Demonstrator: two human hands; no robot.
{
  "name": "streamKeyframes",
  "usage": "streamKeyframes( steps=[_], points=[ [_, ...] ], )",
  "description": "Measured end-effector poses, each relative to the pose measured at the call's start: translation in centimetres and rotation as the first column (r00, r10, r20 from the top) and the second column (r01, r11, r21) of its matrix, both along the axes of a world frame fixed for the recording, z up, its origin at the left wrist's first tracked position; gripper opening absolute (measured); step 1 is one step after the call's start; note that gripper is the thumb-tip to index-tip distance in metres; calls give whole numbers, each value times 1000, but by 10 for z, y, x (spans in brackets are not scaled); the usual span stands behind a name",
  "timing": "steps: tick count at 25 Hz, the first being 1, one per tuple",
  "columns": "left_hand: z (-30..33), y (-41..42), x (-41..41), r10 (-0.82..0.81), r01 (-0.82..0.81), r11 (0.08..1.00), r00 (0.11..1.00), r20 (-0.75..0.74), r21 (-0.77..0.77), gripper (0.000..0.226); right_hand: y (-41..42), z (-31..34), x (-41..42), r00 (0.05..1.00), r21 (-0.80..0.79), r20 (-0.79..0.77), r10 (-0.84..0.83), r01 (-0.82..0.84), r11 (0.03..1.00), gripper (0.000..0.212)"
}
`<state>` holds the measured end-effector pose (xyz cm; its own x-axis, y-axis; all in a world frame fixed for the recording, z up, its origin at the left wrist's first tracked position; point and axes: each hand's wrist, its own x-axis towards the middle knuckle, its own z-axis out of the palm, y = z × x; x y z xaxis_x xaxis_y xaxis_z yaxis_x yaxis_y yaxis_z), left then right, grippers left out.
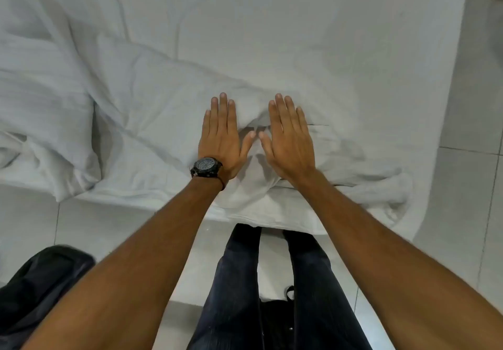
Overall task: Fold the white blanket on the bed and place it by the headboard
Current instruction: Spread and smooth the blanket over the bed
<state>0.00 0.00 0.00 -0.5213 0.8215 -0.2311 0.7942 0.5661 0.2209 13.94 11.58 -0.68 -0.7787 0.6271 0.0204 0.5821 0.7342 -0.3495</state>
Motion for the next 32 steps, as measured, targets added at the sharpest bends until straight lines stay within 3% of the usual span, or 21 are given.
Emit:
streamKeyframes(
  steps=[3, 6, 8, 9, 11, 13, 14, 16, 18, 20, 22, 24, 25, 27, 29, 32],
  points=[
    [-2, -24, 1, 176, -176, 984, 984, -15, -15, 89, -19, -7, 0, 997, 5, -44, 57, -57, 998, 57],
    [-9, -49, 6, 404, -402, 913, 914, 25, -76, 98, -38, -17, 1, 988, -12, -49, 149, -150, 989, 38],
    [-14, -60, 7, 624, -612, 781, 771, 127, -124, 113, -43, -25, -1, 977, -62, -24, 213, -215, 975, 32],
    [-18, -63, 9, 733, -721, 679, 652, 196, -142, 122, -46, -30, -2, 970, -109, 18, 244, -241, 965, 38],
    [-28, -67, 10, 842, -862, 478, 394, 368, -169, 141, -54, -39, -4, 946, -210, 123, 301, -272, 939, 66],
    [-32, -67, 6, 854, -921, 349, 236, 463, -175, 154, -61, -44, -5, 894, -279, 209, 397, -335, 900, 101],
    [-32, -66, 1, 863, -922, 345, 238, 446, -174, 154, -62, -44, -7, 855, -302, 255, 452, -373, 877, 115],
    [-31, -68, -9, 874, -878, 439, 367, 318, -192, 143, -60, -44, -8, 787, -307, 318, 529, -442, 843, 130],
    [-31, -73, -17, 850, -805, 527, 497, 177, -272, 132, -57, -44, -9, 738, -294, 359, 572, -492, 819, 133],
    [-27, -79, -23, 828, -749, 552, 543, 137, -367, 124, -58, -44, -8, 700, -283, 385, 602, -531, 799, 123],
    [-19, -75, -32, 833, -747, 553, 496, 243, -369, 97, -60, -45, -7, 730, -292, 328, 600, -526, 799, 93],
    [-5, -57, -42, 788, -772, 560, 383, 482, -302, 72, -64, -43, -7, 843, -282, 119, 525, -478, 832, 50],
    [4, -44, -45, 739, -766, 587, 376, 558, -261, 63, -64, -39, -8, 895, -266, -5, 447, -432, 862, 35],
    [25, -10, -49, 638, -715, 669, 410, 652, -205, 48, -58, -27, -9, 953, -291, -148, 265, -298, 909, 31],
    [46, 31, -47, 560, -666, 726, 427, 710, -172, 46, -42, -8, -9, 979, -364, -176, 102, -161, 917, 28],
    [76, 99, -40, 483, -721, 681, 311, 818, -128, 30, 0, 20, 4, 943, -468, -280, -182, 32, 883, 34]
  ],
)
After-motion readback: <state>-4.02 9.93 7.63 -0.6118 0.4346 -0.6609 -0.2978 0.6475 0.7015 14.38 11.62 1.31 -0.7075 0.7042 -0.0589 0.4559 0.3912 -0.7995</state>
